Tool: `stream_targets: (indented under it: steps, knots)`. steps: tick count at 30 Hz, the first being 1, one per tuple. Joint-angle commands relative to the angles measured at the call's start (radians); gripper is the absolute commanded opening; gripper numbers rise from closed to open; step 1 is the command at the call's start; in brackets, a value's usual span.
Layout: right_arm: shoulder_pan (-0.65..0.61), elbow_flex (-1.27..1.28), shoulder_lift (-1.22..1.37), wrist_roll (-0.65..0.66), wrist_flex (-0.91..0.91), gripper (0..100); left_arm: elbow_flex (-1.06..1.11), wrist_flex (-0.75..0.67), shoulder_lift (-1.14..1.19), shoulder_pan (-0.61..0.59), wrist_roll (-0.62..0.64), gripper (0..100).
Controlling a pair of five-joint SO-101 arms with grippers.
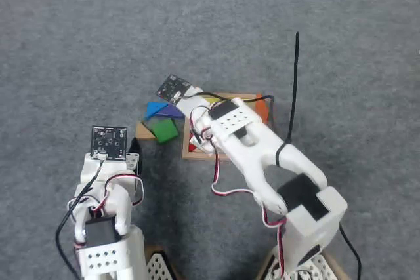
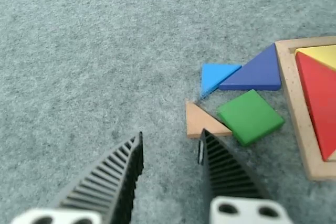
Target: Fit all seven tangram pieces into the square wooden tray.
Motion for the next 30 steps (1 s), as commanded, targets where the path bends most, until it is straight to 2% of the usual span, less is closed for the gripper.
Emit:
stream_targets:
  steps: [1,10,23,30]
  knots:
    - [0.005,-0.057,-0.005,0.002,-0.005,22.4,-0.007,0.002,0.005,0.0,-0.006,16]
    - [0.036,-0.038,-0.044,-0.002,0.148,22.4,-0.007,0.002,0.005,0.0,-0.006,16]
    - [0.188,0.112,-0.047,0.052,0.145,22.4,-0.007,0.002,0.005,0.0,-0.006,16]
    - [0.2,0.262,-0.166,0.117,0.177,22.4,-0.007,0.002,0.005,0.0,-0.006,16]
